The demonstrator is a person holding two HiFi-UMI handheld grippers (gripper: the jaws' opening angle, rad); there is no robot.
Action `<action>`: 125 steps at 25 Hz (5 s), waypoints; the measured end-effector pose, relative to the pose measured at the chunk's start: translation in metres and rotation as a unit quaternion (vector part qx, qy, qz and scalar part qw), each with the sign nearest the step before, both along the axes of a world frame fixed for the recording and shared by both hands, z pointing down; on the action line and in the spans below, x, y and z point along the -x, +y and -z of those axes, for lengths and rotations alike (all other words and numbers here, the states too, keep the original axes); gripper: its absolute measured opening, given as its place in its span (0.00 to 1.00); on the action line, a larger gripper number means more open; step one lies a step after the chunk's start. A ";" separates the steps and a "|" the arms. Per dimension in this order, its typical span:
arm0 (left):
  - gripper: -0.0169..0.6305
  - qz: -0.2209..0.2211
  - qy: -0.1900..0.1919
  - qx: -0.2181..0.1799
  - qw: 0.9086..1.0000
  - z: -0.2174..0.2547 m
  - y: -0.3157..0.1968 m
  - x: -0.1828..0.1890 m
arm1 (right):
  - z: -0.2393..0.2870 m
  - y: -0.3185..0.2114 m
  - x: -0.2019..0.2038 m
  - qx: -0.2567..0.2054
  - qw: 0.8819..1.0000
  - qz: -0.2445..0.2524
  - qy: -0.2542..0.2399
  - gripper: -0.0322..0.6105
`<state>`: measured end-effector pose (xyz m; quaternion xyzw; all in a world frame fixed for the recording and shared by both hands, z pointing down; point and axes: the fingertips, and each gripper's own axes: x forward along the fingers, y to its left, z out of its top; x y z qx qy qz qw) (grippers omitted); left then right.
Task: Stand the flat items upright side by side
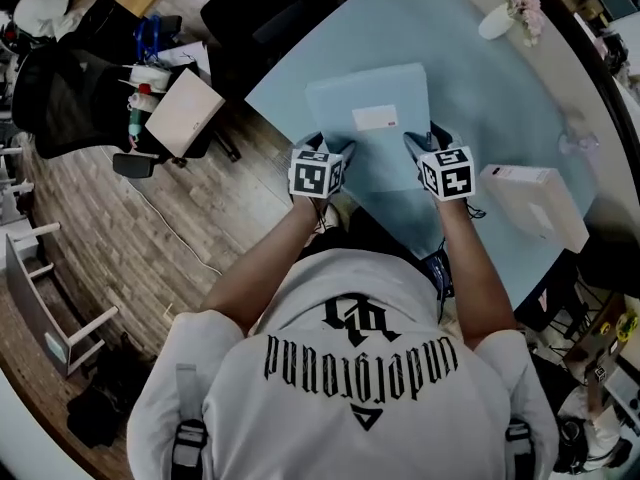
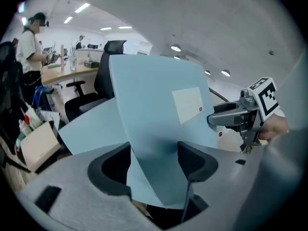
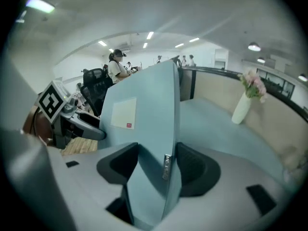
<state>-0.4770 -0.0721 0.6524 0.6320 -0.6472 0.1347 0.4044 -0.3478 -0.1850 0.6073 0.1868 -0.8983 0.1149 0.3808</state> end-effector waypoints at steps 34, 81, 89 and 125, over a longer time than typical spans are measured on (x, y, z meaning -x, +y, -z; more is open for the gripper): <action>0.49 -0.353 -0.141 -0.151 0.913 0.081 -0.088 -0.440 | 0.045 0.057 -0.484 -0.168 0.914 -0.366 -0.054 0.43; 0.54 -0.309 -0.126 -0.260 0.906 0.153 -0.086 -0.418 | 0.138 0.063 -0.494 -0.251 0.910 -0.304 -0.125 0.48; 0.44 -0.295 -0.108 -0.300 0.901 0.183 -0.054 -0.413 | 0.164 0.086 -0.484 -0.270 0.911 -0.276 -0.146 0.40; 0.02 -0.380 -0.032 -0.387 0.840 0.284 0.238 -0.201 | 0.242 0.398 -0.274 -0.311 0.879 -0.302 -0.197 0.06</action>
